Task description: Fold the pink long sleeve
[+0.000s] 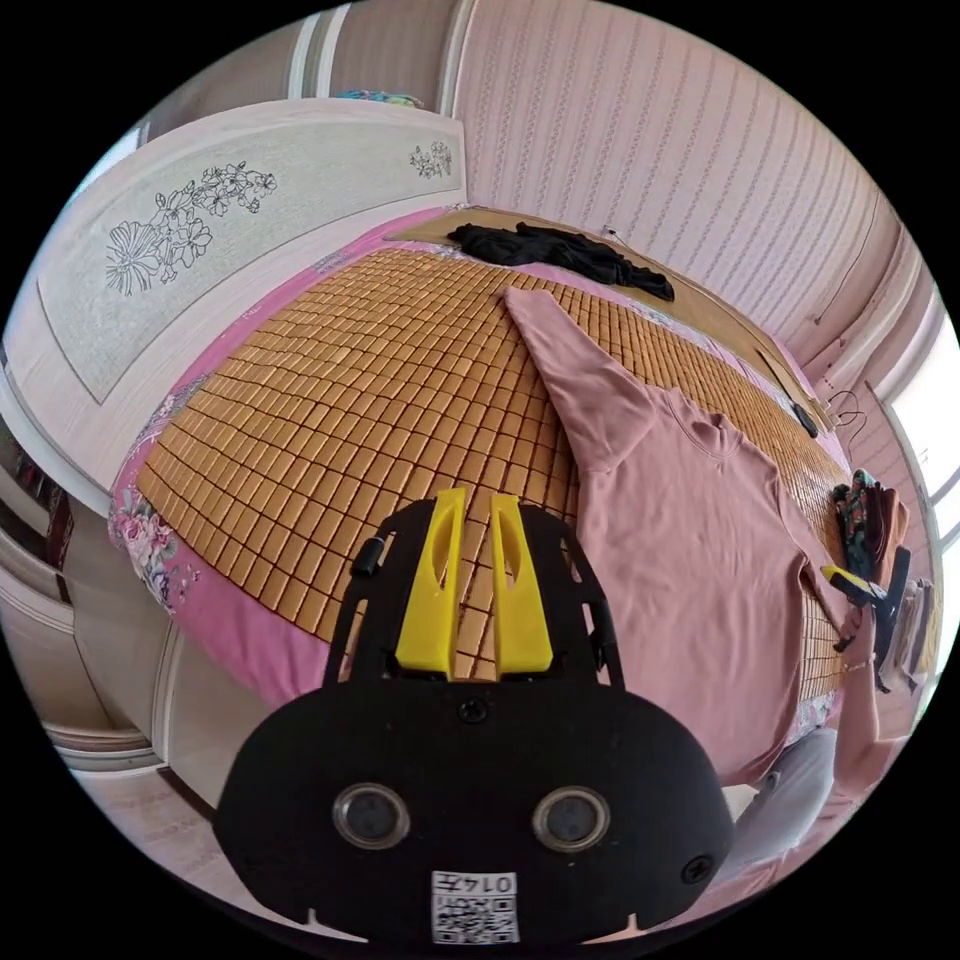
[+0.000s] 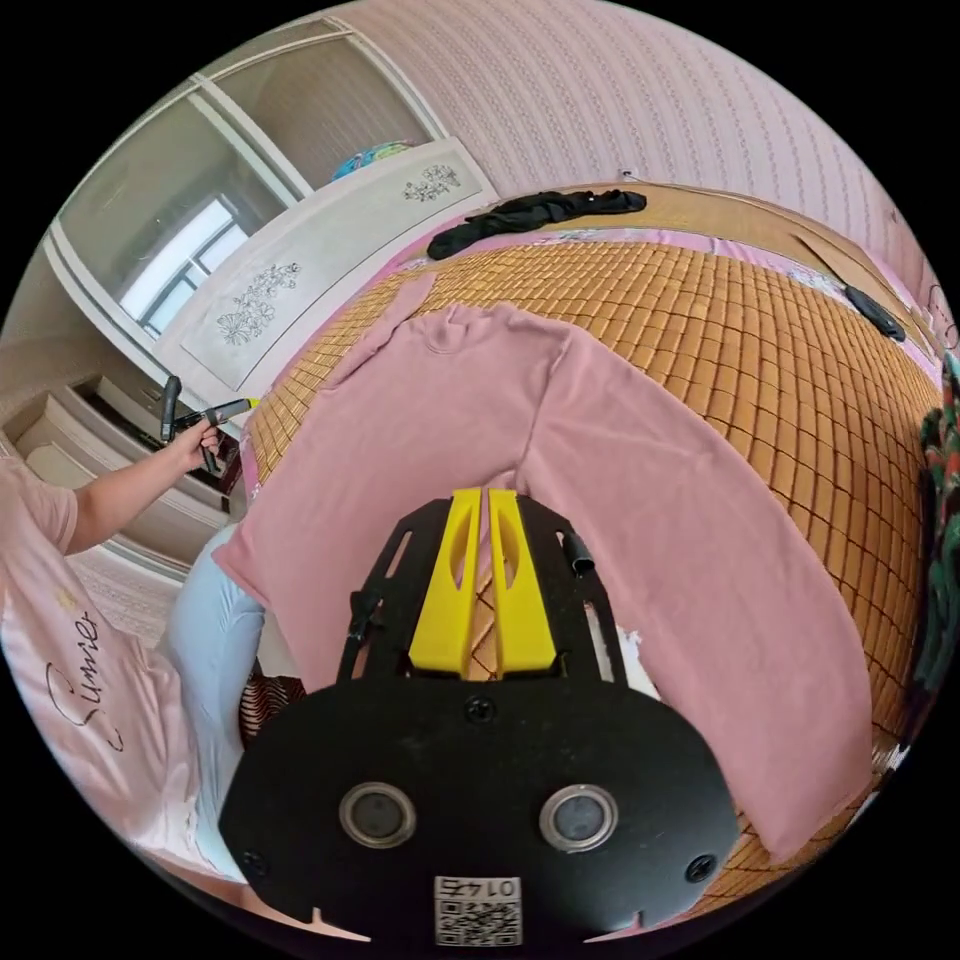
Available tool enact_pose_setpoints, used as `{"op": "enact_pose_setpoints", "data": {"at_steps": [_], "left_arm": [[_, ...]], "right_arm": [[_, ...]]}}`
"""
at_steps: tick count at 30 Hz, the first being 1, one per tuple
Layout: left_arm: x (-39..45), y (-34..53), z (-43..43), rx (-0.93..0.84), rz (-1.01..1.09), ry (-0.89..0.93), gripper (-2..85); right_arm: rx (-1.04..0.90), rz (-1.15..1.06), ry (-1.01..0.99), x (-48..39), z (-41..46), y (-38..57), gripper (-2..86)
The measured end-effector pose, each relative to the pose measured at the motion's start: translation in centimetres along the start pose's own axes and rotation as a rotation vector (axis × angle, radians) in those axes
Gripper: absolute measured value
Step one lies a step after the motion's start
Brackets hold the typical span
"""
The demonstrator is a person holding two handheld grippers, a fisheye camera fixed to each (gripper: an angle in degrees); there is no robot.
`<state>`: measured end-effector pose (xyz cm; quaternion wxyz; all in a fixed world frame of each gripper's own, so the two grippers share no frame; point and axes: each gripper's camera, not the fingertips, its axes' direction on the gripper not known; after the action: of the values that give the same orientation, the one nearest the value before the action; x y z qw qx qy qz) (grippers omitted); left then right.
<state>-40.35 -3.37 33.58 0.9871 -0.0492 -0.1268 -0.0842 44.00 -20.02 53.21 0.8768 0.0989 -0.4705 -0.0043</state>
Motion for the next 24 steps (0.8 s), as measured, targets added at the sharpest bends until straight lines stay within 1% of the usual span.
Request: {"op": "enact_pose_setpoints", "data": {"at_steps": [3,5,6,8,10,12,14,16,18,19,20,21,22,24], "left_arm": [[-1.4,-0.8,1.9,0.004,-0.024,0.111,4.6],[-0.8,-2.5,3.6,0.020,0.016,0.166,4.5],[-0.4,-3.1,4.0,0.020,0.041,0.167,4.6],[1.6,-5.9,5.4,0.025,0.160,0.128,4.9],[2.8,-8.3,6.0,0.044,0.222,0.096,5.5],[3.6,-10.8,6.7,0.040,0.228,0.070,6.5],[4.0,-13.7,8.0,0.025,0.220,0.087,7.7],[4.2,-15.1,9.4,-0.002,0.211,0.131,9.5],[4.3,-16.0,11.6,-0.123,0.209,0.168,9.0],[4.5,-16.1,12.5,-0.176,0.218,0.134,6.8],[4.6,-15.8,11.8,-0.128,0.274,0.094,4.0],[4.6,-15.6,11.6,-0.125,0.300,0.096,2.4],[4.2,-15.3,11.0,-0.121,0.307,0.092,0.4],[3.0,-14.2,8.9,-0.078,0.271,0.095,-0.5]], "right_arm": [[-0.104,-0.129,-0.067,-4.4,7.3,-6.4,5.1],[-0.124,-0.205,-0.090,-7.5,11.4,-10.3,7.5],[-0.145,-0.254,-0.093,-9.4,14.3,-12.8,9.1],[-0.183,-0.284,-0.079,-11.4,18.6,-16.5,11.5],[-0.171,-0.276,-0.056,-12.2,22.2,-20.0,13.2],[-0.139,-0.219,0.021,-11.4,26.3,-24.2,14.3],[-0.143,-0.136,0.082,-9.7,29.5,-26.2,15.0],[-0.222,-0.104,0.057,-8.5,32.9,-27.1,14.8],[-0.327,-0.152,0.101,-8.1,37.2,-27.1,13.8],[-0.337,-0.170,0.128,-8.1,38.0,-27.0,13.6],[-0.343,-0.212,0.161,-8.1,39.4,-26.8,13.3],[-0.350,-0.233,0.180,-8.0,40.7,-26.7,13.3],[-0.357,-0.236,0.185,-8.0,41.3,-26.7,13.3],[-0.364,-0.256,0.167,-8.0,43.3,-26.7,13.4]]}}
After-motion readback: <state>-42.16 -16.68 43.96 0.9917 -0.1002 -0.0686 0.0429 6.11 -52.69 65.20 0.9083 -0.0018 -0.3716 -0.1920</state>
